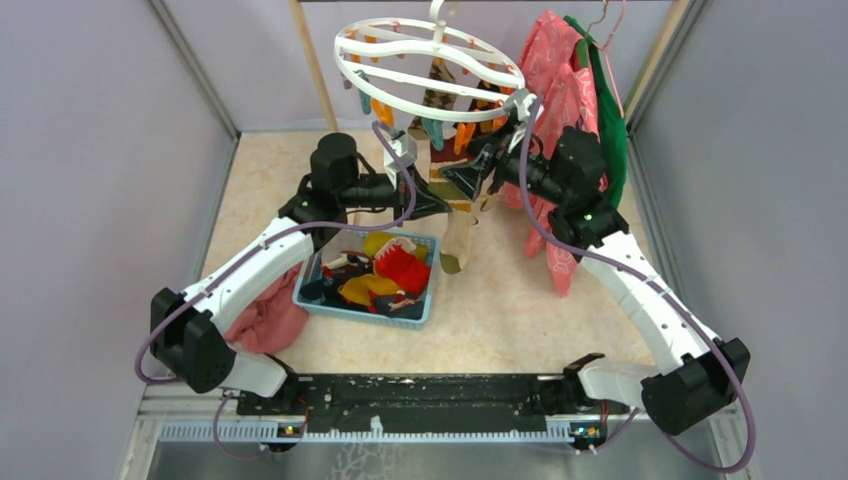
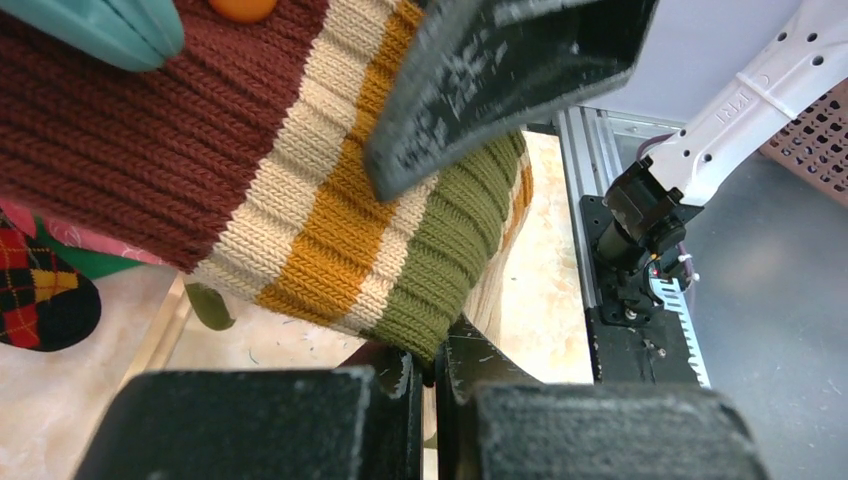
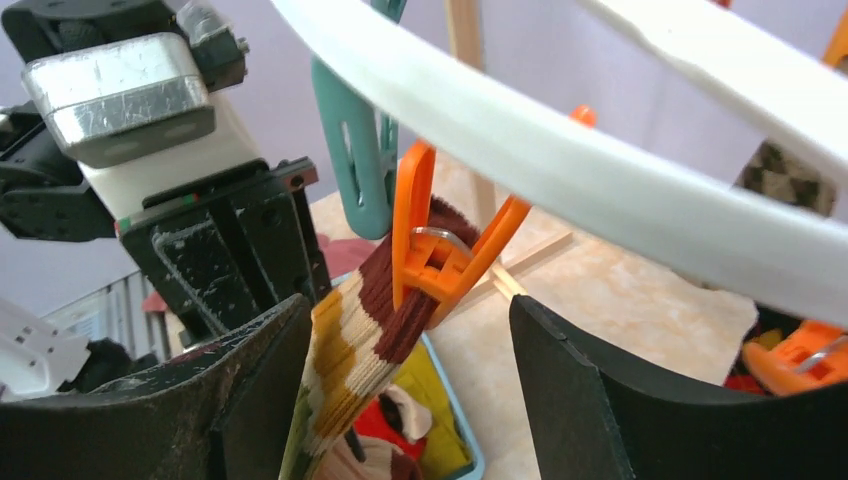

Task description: Remove the socks clipped to the hanger

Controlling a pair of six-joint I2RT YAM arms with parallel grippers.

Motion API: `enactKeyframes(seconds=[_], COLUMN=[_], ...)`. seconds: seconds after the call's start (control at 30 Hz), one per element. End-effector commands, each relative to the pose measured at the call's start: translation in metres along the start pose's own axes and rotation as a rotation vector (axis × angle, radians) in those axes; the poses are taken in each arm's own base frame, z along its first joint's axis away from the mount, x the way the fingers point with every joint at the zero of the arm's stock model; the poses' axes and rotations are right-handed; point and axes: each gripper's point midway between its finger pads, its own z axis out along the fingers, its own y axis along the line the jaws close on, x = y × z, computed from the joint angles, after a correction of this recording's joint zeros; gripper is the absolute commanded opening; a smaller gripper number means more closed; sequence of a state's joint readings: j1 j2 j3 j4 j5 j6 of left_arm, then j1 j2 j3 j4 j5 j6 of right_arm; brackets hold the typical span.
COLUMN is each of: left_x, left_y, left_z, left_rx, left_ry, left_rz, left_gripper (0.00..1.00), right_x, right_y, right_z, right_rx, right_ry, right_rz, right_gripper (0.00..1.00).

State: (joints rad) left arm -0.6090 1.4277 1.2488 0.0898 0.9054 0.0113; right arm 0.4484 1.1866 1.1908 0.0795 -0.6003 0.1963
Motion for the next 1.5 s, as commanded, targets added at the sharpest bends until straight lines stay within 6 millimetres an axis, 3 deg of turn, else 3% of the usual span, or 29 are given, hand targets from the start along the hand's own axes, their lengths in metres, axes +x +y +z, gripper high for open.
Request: enactKeyframes(seconds=[0.0,0.6,1.2,1.47], left_x=[-0.018,-0.013,-0.010,-0.010], left_y=[-0.006,-0.005,-0.002,-0.003], left_z=[0.003,0.002,0.003,0.002], left_rx=[0.020,-0.009,-0.019,-0.020], left_ry=[-0.028,-0.007,0.003,0.006], left_rz=[0.029,0.056,0.056,0.062], left_gripper=[0.00,0.00,0.00,0.00], right_x=[-0.049,-0.078,-0.087,-0.089], right_y=[-0.006,-0.013,-0.008,-0.014], right_z=[-0.004,0.002,-0.001,0.002], right_rx=[0.074,0.124,0.080,0.092], right_ry=[-0.094,-0.149,-0.193,-0.191], right_rz=[-0.092,-0.020,0.166,0.195], right_gripper=[0.73,0.67,0.61,0.45])
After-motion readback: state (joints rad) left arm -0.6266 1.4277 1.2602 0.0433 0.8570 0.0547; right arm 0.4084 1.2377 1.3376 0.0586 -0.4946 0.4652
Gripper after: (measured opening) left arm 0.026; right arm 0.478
